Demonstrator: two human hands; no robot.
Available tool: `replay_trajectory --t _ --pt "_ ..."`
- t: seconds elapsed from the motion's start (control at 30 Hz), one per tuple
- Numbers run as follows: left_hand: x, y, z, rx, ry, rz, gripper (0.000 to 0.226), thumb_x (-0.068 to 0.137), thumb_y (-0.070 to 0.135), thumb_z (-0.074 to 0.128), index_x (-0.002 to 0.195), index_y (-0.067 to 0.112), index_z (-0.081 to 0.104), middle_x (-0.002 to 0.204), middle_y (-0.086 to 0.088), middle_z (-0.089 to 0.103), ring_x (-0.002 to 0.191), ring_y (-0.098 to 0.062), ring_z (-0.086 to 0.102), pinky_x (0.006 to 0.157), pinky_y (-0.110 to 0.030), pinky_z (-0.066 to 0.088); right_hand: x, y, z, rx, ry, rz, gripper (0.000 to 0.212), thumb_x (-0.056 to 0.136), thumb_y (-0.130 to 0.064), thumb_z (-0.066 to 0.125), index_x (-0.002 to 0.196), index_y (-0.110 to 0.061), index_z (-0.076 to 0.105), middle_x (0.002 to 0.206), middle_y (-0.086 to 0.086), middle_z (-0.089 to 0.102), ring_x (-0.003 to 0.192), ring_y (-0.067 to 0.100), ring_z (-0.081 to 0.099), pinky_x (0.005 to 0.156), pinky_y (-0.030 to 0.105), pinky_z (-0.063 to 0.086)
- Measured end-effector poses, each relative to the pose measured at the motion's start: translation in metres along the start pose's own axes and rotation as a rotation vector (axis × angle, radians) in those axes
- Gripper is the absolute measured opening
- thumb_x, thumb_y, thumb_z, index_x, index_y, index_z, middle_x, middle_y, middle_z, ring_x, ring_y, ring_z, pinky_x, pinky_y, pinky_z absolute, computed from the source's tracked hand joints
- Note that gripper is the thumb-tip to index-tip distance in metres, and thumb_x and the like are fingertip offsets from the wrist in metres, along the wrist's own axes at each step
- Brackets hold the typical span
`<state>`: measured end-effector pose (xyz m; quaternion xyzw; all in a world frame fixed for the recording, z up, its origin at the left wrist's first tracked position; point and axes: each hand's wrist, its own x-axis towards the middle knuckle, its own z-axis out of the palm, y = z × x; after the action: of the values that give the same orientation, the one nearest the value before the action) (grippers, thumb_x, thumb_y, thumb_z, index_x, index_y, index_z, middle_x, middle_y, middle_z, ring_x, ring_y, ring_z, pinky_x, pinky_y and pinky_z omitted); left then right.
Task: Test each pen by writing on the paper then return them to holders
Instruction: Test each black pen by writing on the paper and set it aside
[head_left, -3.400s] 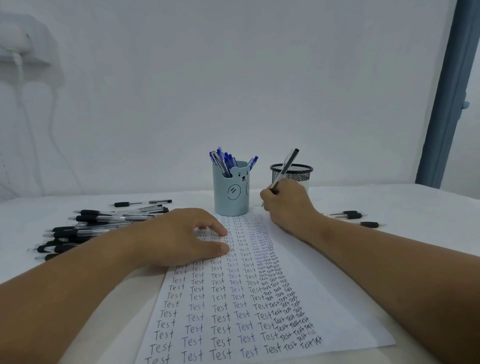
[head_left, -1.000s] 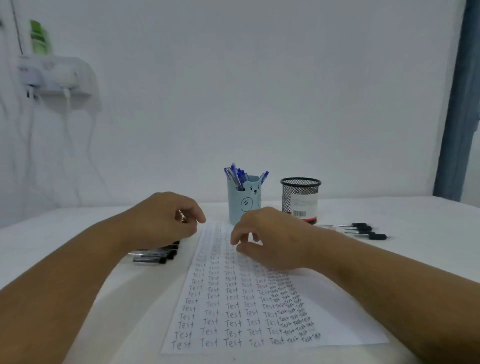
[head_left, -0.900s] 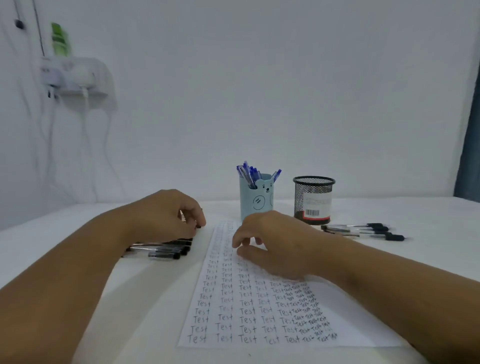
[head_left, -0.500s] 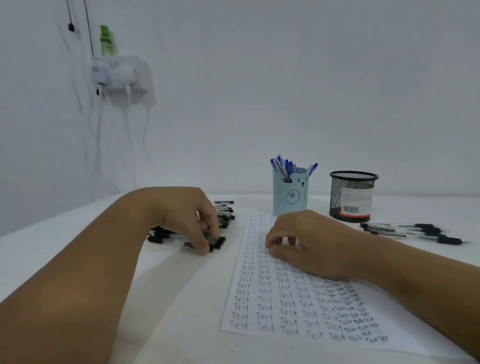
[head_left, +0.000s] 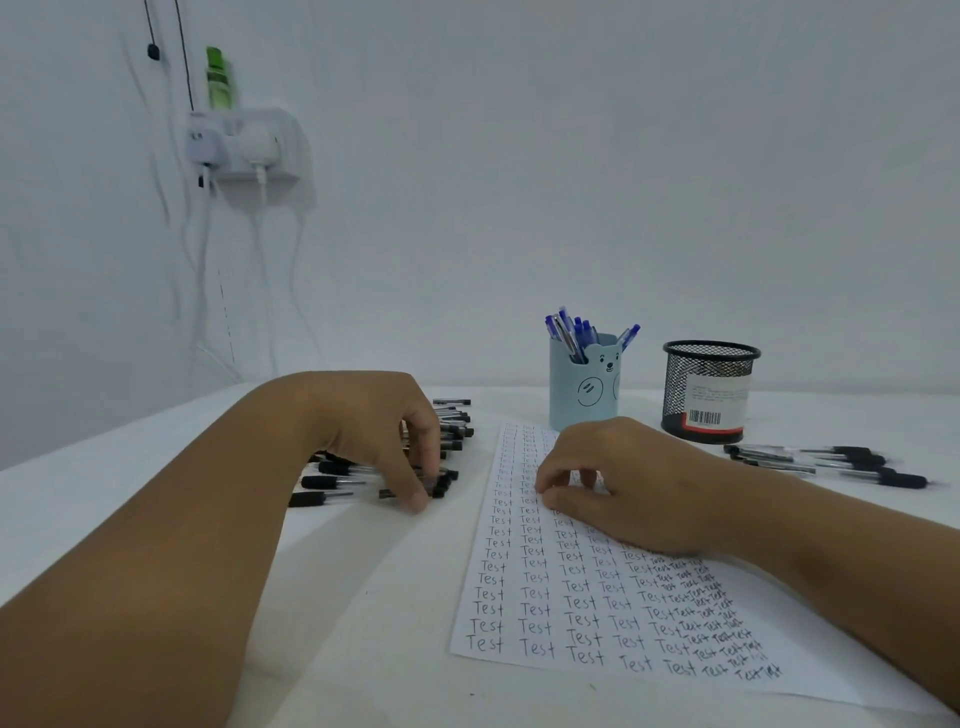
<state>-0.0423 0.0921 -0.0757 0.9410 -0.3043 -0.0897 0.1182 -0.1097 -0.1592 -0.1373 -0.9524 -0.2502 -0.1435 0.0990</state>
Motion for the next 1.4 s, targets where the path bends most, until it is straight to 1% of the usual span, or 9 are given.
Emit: replay_trajectory --t 0.1,0.37,0.7,0.83,0.93,1.03,1.17,1.27,1.4 --pt "0.001 -0.002 0.000 0.019 -0.001 -0.023 0.024 0.063 0.030 0.094 0.082 0.029 0.079 0.065 0.019 0.063 0.052 0.005 0.052 0.056 -0.013 0.038 0.000 0.000 0.000 0.006 -0.004 0.006 0.019 0.099 -0.041 0.058 0.109 -0.032 0.072 0.097 -0.024 0.061 0.093 -0.014 0.051 0.074 0.006 0.036" --pt "0.003 0.003 0.004 0.013 0.083 -0.014 0.007 0.078 0.026 0.082 0.072 0.024 0.079 0.054 0.018 0.060 0.049 0.004 0.049 0.057 -0.017 0.039 0.000 0.000 0.000 0.005 -0.015 0.005 0.020 0.099 -0.041 0.058 0.109 -0.032 0.072 0.098 -0.023 0.061 0.093 -0.013 0.051 0.075 0.006 0.037" --pt "0.000 0.011 0.005 0.049 -0.009 -0.029 0.009 0.073 0.019 0.085 0.075 0.021 0.076 0.055 0.018 0.063 0.049 0.006 0.052 0.048 -0.007 0.037 0.000 0.001 0.001 0.013 -0.007 0.001 0.019 0.099 -0.040 0.059 0.108 -0.032 0.072 0.097 -0.022 0.061 0.091 -0.013 0.051 0.075 0.007 0.036" --pt "0.001 0.011 0.004 -0.050 0.156 0.044 0.007 0.078 0.021 0.077 0.072 0.024 0.074 0.068 0.011 0.070 0.063 -0.006 0.061 0.070 -0.025 0.052 0.000 0.000 0.000 0.021 -0.017 0.011 0.019 0.099 -0.041 0.058 0.110 -0.032 0.072 0.099 -0.022 0.062 0.093 -0.012 0.051 0.075 0.007 0.036" --pt "0.003 0.016 0.003 -0.375 0.381 0.145 0.006 0.086 0.018 0.074 0.080 0.017 0.074 0.083 0.000 0.076 0.082 -0.020 0.072 0.090 -0.041 0.055 0.000 0.001 -0.001 0.024 -0.015 0.010 0.019 0.099 -0.041 0.059 0.110 -0.032 0.072 0.100 -0.021 0.062 0.094 -0.011 0.051 0.075 0.005 0.036" --pt "0.007 0.026 0.005 -0.788 0.483 0.229 0.008 0.096 0.010 0.063 0.089 0.006 0.064 0.093 -0.007 0.077 0.088 -0.030 0.075 0.092 -0.046 0.058 0.000 0.000 -0.001 0.022 -0.010 0.002 0.019 0.099 -0.039 0.059 0.110 -0.030 0.073 0.101 -0.020 0.063 0.093 -0.012 0.051 0.077 0.004 0.037" --pt "0.022 0.034 0.010 -1.480 0.449 0.300 0.014 0.104 0.014 0.050 0.093 0.007 0.056 0.088 -0.006 0.066 0.075 -0.027 0.073 0.072 -0.044 0.062 0.000 0.000 -0.001 0.027 -0.014 0.014 0.019 0.099 -0.040 0.059 0.110 -0.031 0.072 0.101 -0.021 0.063 0.094 -0.010 0.052 0.077 0.006 0.038" --pt "0.032 0.034 0.017 -1.992 0.359 0.272 0.019 0.104 0.015 0.043 0.087 0.009 0.049 0.079 -0.007 0.056 0.055 -0.013 0.043 0.056 -0.030 0.051 0.000 0.001 0.000 0.037 -0.007 0.026 0.018 0.098 -0.041 0.060 0.109 -0.032 0.072 0.099 -0.022 0.063 0.095 -0.007 0.053 0.077 0.007 0.040" --pt "0.041 0.028 0.026 -2.215 0.384 0.204 0.030 0.097 0.033 0.039 0.073 0.015 0.040 0.061 0.001 0.039 0.040 -0.012 0.023 0.047 -0.019 0.031 0.000 0.002 -0.001 0.078 0.008 0.041 0.016 0.098 -0.038 0.062 0.106 -0.031 0.074 0.097 -0.022 0.065 0.091 -0.001 0.057 0.076 0.010 0.045"
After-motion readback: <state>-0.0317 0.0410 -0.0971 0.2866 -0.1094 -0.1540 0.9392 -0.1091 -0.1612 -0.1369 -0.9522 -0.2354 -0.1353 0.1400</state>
